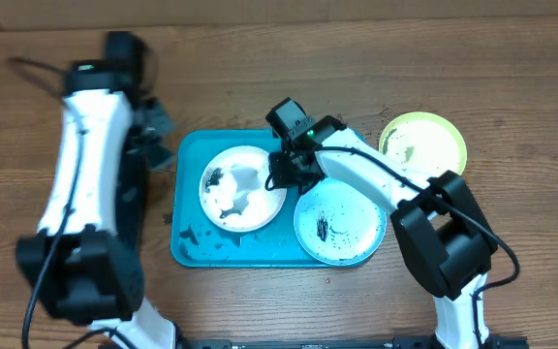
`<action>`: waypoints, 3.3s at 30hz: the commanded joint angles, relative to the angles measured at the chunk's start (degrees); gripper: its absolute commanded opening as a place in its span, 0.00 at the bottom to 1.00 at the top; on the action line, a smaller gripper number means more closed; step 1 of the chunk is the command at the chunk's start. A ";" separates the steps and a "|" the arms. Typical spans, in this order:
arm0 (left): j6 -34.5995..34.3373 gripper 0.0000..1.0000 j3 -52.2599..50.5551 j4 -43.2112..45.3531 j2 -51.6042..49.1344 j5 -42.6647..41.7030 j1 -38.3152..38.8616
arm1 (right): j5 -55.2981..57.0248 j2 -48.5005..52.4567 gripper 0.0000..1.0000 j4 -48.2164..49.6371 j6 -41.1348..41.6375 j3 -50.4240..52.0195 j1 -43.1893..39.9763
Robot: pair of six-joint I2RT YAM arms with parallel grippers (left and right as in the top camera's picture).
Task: Clean dirty plates on tray and stack at the side
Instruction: 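Lift the white plate with the right gripper and stack it on the yellow plate, then reach the right gripper to the remaining white plate and grip its rim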
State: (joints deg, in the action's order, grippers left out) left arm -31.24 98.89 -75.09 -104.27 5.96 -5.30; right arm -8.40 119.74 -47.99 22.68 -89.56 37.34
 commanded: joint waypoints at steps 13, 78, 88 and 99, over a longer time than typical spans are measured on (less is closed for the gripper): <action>-1.16 0.04 -0.68 -0.22 0.44 -8.11 -19.43 | 48.89 -7.89 0.04 -13.00 -19.80 -16.74 13.57; -1.09 0.04 -3.28 0.55 0.44 -10.10 -23.17 | 4.11 -8.94 0.04 -24.87 -7.63 -4.04 -49.29; -1.09 0.04 -3.28 0.52 0.44 -10.12 -23.17 | -0.96 -9.03 0.46 -26.40 -9.03 -1.95 -48.63; -1.09 0.04 -3.28 0.44 0.44 -10.27 -23.17 | -6.88 -15.41 0.84 -33.79 -11.98 1.62 -35.74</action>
State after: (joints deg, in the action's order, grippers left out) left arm -31.62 95.92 -74.59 -103.24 -3.73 -28.38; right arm -14.90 107.42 -82.13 11.44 -90.19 -2.81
